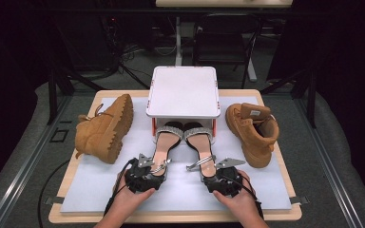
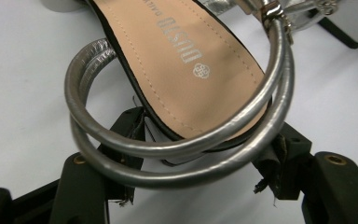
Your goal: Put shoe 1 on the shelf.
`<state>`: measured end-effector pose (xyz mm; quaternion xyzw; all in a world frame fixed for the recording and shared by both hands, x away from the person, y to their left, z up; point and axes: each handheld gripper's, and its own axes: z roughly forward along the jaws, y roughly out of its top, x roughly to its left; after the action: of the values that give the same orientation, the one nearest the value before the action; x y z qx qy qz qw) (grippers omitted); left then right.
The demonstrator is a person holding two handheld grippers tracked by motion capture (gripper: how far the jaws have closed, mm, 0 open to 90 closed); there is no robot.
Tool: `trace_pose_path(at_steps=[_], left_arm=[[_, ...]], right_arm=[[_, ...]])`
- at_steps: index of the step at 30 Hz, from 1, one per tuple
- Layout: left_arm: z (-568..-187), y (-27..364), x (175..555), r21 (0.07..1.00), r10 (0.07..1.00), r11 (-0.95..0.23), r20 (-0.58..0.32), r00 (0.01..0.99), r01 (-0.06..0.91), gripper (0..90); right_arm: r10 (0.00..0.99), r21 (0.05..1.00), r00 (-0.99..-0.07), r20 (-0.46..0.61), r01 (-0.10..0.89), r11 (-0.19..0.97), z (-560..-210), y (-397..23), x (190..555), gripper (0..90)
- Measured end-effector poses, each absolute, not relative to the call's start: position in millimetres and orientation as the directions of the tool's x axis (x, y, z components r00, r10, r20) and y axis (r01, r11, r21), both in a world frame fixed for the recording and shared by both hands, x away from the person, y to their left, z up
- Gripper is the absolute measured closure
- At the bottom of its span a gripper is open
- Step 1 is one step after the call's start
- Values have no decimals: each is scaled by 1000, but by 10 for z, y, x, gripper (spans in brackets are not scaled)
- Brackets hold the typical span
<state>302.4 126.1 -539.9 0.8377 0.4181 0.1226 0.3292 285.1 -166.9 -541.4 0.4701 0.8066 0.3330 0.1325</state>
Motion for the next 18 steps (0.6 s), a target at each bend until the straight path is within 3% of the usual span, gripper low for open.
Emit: trace_pose_path(at_steps=[18], left_arm=[[-5420, 1178, 3033, 668, 771, -444, -56, 635, 598, 394]], right_arm=[[838, 681, -536, 107, 653, 331, -5450, -1613, 2853, 427]])
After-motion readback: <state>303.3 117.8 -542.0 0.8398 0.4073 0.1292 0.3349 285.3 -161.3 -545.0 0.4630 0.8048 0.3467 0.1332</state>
